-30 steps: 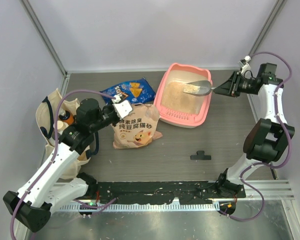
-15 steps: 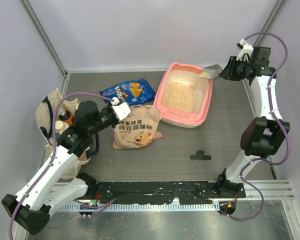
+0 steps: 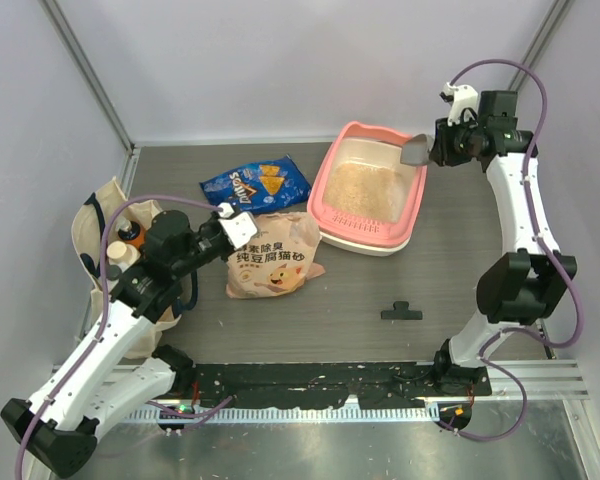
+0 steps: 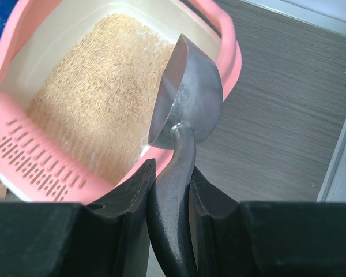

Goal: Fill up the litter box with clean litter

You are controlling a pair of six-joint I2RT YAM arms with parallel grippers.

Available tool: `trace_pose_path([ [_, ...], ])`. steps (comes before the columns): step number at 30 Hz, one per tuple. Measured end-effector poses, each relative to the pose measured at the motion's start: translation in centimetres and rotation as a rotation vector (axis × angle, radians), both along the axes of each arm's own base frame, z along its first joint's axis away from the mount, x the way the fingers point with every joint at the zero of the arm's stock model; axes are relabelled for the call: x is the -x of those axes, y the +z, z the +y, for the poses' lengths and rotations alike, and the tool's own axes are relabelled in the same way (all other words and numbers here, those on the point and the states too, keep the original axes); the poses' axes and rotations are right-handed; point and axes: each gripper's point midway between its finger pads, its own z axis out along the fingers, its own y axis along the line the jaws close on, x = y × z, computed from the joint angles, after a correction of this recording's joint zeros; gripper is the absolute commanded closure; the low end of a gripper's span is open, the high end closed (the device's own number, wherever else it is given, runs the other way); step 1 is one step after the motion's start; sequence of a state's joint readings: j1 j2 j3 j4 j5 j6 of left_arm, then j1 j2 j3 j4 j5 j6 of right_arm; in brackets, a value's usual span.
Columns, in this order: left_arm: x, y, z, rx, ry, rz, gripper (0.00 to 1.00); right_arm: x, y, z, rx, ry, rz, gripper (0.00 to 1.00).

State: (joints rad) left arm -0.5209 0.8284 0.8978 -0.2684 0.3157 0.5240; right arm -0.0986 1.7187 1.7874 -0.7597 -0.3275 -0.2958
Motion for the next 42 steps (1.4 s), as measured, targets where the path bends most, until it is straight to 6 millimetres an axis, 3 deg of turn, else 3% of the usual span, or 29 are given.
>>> trace_pose_path([
  [5, 0.1, 0.0, 0.1, 0.007, 0.0, -0.013, 1.0, 3.9, 2.1, 1.7, 0.012, 0.063, -0.032, 0.98],
  [9, 0.1, 0.1, 0.1, 0.01, 0.001, -0.016, 1.0, 5.4, 2.4, 4.3, 0.013, 0.133, -0.047, 0.98],
  [14, 0.1, 0.1, 0.1, 0.012, 0.001, -0.015, 1.0, 6.5, -0.6, 9.5, 0.042, 0.259, 0.004, 0.99],
  [19, 0.3, 0.1, 0.2, 0.013, 0.003, -0.015, 1.0, 7.8, -3.6, 12.5, 0.115, 0.359, 0.061, 0.99],
  [25, 0.3, 0.1, 0.7, 0.016, 0.015, -0.021, 1.0, 8.8, -5.7, 13.9, 0.184, 0.403, 0.106, 0.98],
  [31, 0.4, 0.0, 0.9, 0.018, 0.02, -0.026, 1.0, 10.0, -6.2, 15.8, 0.225, 0.447, 0.107, 0.99],
  [36, 0.5, 0.0, 1.0, 0.023, 0.02, -0.036, 1.0, 10.7, -6.1, 15.8, 0.235, 0.441, 0.099, 0.98],
  [42, 0.6, 0.0, 0.9, 0.026, 0.014, -0.037, 1.0, 10.3, -5.6, 14.8, 0.251, 0.4, 0.103, 0.99],
])
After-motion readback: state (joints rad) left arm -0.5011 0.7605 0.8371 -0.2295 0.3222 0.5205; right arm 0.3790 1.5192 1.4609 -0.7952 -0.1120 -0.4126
